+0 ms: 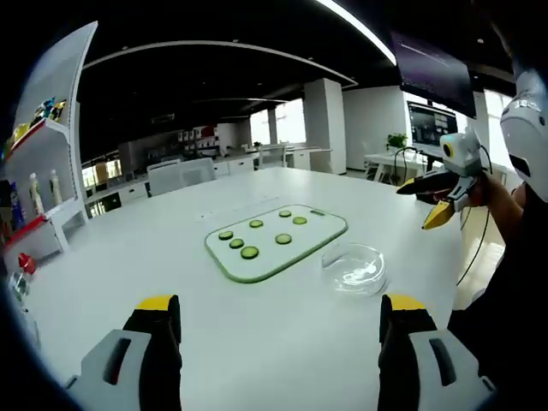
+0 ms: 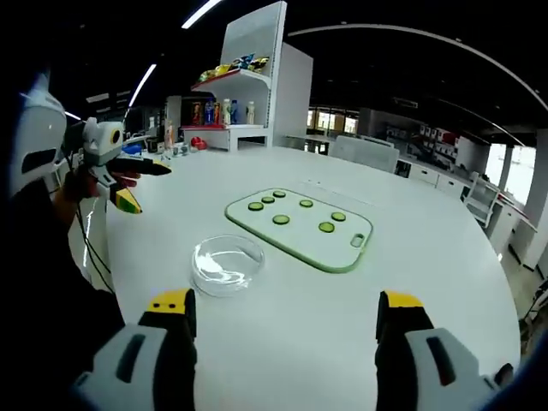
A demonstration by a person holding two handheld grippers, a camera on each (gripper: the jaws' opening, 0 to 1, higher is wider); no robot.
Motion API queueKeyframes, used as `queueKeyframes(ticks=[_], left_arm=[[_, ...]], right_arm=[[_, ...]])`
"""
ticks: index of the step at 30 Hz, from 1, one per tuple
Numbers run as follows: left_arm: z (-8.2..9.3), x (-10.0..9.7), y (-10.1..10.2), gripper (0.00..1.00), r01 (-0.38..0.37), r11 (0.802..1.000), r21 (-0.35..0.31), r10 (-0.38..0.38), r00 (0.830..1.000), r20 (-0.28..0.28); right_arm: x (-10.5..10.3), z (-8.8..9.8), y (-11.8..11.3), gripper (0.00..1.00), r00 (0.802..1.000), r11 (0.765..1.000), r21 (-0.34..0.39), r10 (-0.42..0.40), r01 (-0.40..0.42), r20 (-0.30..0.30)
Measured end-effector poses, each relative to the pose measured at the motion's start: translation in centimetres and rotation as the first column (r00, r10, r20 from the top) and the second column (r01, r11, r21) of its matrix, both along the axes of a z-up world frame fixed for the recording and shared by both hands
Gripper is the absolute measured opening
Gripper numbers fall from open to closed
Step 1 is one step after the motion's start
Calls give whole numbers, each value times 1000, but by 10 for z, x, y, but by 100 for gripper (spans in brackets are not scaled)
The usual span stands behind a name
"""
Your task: Open the petri dish lid, add cucumber slices into the petri dish, and close the lid
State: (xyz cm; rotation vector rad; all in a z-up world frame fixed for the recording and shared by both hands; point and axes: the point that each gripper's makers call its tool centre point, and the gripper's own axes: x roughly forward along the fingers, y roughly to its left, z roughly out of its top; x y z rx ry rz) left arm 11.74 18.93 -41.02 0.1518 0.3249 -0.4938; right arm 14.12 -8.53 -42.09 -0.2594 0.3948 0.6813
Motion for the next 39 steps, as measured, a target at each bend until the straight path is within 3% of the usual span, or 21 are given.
queueKeyframes(ticks=[20,39], left_arm=[[-6,4,5,95,-6,1000,12,6,1000,-9],[1,4,4,95,-11,1000,-20,11,1000,4]], right_arm=[[3,-1,2,83,1000,1000,-7,1,-1,-4],[2,-1,3,83,1000,1000,9,6,-6,-1]])
